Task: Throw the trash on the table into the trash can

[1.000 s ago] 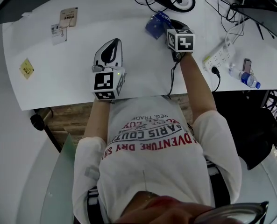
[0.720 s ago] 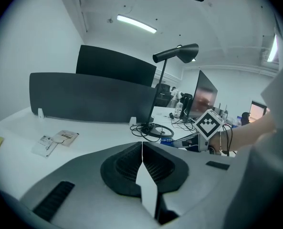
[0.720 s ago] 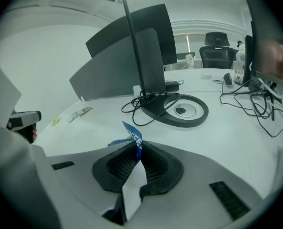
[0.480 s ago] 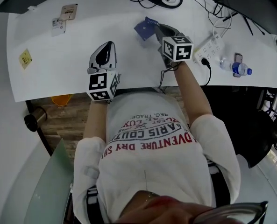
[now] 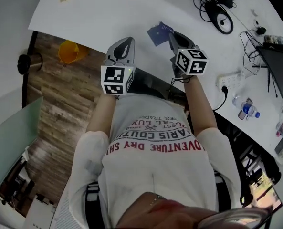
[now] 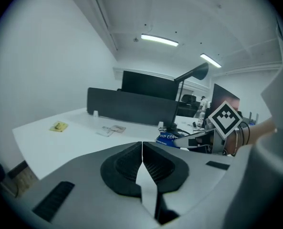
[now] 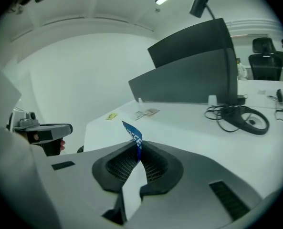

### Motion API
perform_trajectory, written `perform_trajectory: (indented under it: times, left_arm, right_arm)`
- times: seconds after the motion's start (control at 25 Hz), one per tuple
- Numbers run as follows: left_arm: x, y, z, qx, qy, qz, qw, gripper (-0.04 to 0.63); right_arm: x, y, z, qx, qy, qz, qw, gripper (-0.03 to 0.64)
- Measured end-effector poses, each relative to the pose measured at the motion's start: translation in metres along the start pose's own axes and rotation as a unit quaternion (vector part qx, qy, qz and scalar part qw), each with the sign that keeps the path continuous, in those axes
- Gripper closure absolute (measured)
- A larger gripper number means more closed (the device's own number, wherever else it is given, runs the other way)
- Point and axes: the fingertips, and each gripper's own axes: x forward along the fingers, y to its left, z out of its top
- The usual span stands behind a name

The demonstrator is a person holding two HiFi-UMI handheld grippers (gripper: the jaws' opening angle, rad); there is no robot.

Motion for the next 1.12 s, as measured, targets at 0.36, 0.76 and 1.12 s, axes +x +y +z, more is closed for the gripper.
perform_trajectory:
  times: [0.36, 0.76, 1.12]
  left_arm:
    - [-0.130, 0.183, -0.047, -0.102, -0.015, 0.202, 0.9739, 0.570]
    - [-0.263, 0.392, -0.128, -0.187, -0.005, 0.322, 0.9281, 0.570]
    - [-0.279, 0.527, -0.278, -0.296, 0.036, 0.355, 0.8862, 0.570]
  right_arm:
    - [0.138, 0.214, 0.000, -0.101, 0.068, 0.180, 0.976, 0.572]
    - [0.285, 0.461, -0.065, -0.199, 0.130, 0.273, 0.932, 0.571]
    - [0.447, 0.545, -0.209, -0.287, 0.212, 0.263, 0.897, 0.571]
